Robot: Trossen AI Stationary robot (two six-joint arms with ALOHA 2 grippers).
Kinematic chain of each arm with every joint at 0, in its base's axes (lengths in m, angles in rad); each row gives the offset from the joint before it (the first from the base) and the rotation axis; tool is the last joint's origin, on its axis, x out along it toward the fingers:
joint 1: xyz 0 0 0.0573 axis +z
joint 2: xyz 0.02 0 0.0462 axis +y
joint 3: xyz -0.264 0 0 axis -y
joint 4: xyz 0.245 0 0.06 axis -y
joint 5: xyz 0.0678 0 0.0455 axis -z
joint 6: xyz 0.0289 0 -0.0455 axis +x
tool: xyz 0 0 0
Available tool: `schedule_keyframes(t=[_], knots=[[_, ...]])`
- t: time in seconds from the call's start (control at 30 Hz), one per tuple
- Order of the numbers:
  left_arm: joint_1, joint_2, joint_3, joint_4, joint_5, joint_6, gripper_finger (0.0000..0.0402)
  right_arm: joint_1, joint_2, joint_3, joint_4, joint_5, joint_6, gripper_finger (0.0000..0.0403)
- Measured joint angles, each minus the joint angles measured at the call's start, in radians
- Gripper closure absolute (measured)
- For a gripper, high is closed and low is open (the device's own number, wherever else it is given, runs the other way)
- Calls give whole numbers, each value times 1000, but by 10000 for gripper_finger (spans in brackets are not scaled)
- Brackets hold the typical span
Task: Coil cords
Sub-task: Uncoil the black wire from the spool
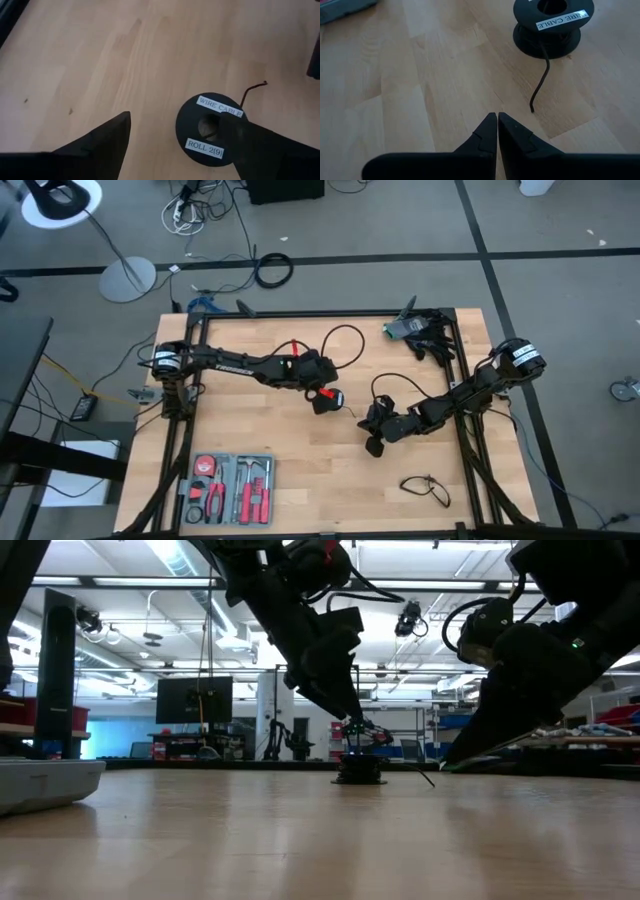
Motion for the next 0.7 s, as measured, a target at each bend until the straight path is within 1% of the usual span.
schedule_keyframes(t=[0.1, 0.27, 0.5, 0.7], knots=[[6, 14, 3, 3, 8, 1, 94, 0, 0, 0, 0, 0, 0, 388], [20, 76, 44, -47, 81, 0, 94, 0, 0, 0, 4, 0, 0, 389], [21, 143, 118, -112, 86, 9, 94, 0, 0, 0, 9, 1, 0, 387], [21, 169, 124, -128, 85, 4, 94, 0, 0, 0, 11, 2, 0, 387]])
